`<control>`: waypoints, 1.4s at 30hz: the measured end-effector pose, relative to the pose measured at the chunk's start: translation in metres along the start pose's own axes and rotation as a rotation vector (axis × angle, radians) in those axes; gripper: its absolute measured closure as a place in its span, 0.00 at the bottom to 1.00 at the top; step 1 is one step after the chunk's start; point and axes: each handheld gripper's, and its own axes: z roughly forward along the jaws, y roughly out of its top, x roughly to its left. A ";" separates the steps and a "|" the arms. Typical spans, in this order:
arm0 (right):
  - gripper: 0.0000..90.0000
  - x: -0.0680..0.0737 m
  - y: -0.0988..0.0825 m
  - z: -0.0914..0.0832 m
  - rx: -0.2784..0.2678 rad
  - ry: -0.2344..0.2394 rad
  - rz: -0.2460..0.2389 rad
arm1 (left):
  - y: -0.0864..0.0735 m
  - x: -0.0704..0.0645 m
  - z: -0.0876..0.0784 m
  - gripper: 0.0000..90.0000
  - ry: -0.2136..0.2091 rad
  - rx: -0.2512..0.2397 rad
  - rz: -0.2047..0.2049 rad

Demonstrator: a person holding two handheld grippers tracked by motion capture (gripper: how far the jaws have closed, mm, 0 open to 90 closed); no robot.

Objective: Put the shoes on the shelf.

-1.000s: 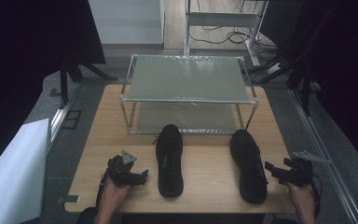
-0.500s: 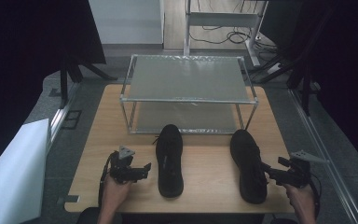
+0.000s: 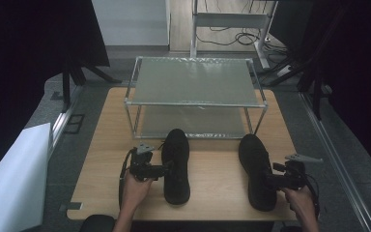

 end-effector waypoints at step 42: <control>0.82 0.002 -0.002 0.012 -0.083 -0.212 0.066 | 0.005 0.020 0.020 0.86 0.007 0.023 0.023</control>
